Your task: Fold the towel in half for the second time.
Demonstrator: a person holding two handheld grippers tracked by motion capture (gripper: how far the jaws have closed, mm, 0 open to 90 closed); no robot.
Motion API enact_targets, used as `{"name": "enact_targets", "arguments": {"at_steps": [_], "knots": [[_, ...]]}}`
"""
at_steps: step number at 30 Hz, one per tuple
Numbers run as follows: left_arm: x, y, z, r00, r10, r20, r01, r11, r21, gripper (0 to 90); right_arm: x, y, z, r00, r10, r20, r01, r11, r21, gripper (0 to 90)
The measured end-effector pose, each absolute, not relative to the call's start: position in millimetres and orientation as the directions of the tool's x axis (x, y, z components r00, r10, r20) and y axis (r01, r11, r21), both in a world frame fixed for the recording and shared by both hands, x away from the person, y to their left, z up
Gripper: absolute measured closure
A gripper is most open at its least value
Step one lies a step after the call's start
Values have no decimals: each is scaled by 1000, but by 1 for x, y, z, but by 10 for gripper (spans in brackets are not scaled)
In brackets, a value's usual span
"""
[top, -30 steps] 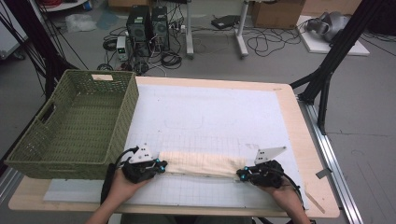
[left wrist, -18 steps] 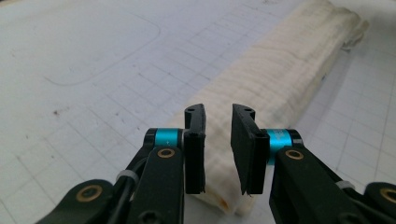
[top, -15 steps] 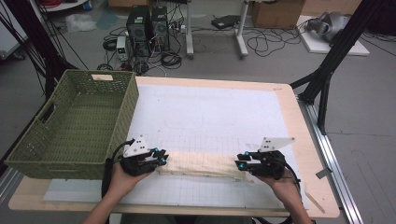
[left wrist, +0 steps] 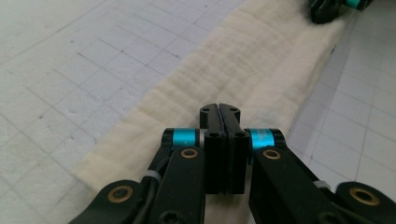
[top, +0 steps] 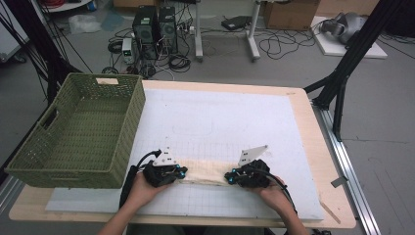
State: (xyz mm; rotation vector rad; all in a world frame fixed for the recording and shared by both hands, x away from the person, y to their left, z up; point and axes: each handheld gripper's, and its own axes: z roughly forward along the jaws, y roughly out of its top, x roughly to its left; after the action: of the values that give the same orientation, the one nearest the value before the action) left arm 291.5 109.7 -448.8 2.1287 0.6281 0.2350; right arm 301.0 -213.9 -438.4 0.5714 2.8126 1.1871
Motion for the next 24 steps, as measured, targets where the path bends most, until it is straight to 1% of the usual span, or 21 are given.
{"name": "enact_targets", "arguments": {"at_steps": [1, 8, 11, 14, 15, 18, 24], "knots": [[292, 111, -449, 852, 518, -67, 356, -481, 801, 878, 300, -216, -438, -930, 349, 115, 325, 635, 701, 853], [287, 119, -447, 849, 527, -32, 341, -501, 795, 843, 294, -240, -438, -921, 374, 111, 337, 621, 708, 823], [287, 124, -445, 847, 530, -30, 337, -494, 801, 801, 293, -247, -436, -919, 380, 105, 333, 608, 721, 756], [288, 129, -442, 838, 544, -38, 338, -464, 819, 753, 293, -255, -429, -909, 407, 87, 323, 559, 764, 688], [288, 131, -441, 832, 553, -41, 344, -457, 820, 731, 293, -257, -427, -904, 419, 87, 329, 548, 769, 653], [288, 134, -442, 824, 566, -34, 347, -456, 819, 723, 296, -264, -427, -885, 458, 86, 350, 533, 770, 589], [286, 132, -446, 824, 566, -23, 350, -476, 807, 704, 292, -265, -437, -880, 472, 48, 352, 582, 733, 559]]}}
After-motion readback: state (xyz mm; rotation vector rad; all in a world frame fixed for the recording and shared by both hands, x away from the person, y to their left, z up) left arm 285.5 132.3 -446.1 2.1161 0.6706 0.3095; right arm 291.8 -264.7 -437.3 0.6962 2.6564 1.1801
